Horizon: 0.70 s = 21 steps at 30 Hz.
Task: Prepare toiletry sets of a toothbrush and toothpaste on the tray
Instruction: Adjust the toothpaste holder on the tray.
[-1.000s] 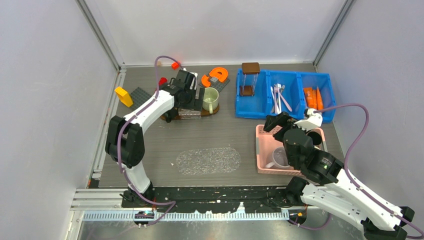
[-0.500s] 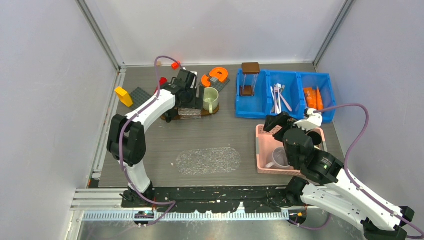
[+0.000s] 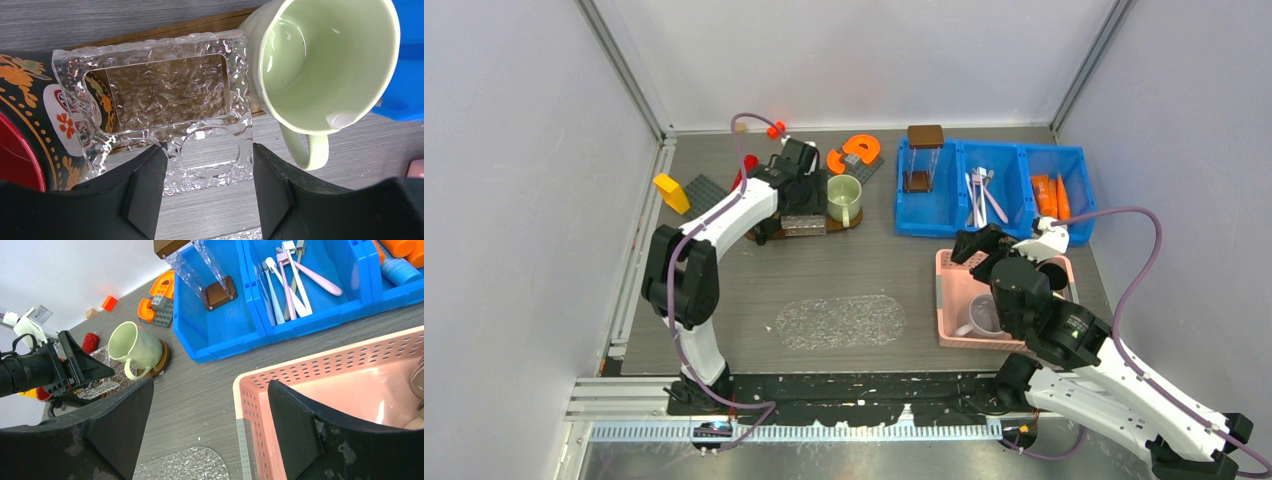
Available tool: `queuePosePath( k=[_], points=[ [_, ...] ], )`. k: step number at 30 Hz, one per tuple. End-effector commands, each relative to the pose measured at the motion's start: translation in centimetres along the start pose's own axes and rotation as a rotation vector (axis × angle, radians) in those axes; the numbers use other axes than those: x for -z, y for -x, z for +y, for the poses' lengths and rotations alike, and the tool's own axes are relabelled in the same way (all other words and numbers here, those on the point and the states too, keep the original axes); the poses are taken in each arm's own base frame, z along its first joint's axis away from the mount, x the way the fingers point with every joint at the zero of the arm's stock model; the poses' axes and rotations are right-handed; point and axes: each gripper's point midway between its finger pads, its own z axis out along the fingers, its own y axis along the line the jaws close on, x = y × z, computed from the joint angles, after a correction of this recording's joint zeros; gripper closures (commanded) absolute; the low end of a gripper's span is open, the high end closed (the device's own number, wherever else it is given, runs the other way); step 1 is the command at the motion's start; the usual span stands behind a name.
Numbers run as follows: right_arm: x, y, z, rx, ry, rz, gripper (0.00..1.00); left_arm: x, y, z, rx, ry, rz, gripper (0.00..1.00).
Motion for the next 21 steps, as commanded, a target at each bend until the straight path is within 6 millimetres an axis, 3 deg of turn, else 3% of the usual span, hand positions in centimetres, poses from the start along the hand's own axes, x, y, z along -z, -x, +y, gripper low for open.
queuePosePath(
  k=[1,8,16,21],
  points=[
    [0.0,0.7,0.3,-0.019,0.006,-0.025,0.09,0.1,2.7,-0.2,0.085,0.017,-0.083,0.48],
    [0.2,0.9,0.2,-0.024,0.008,-0.030,0.09,-0.3,2.9,-0.3,0.112,0.019,-0.087,0.48],
    [0.2,1.0,0.1,-0.022,0.006,-0.032,0.09,0.5,3.1,-1.0,0.112,-0.017,-0.092,0.29],
    [0.3,1.2,0.2,-0.020,0.010,-0.033,0.09,1.8,3.6,-1.5,0.117,-0.050,-0.103,0.23]
  ],
)
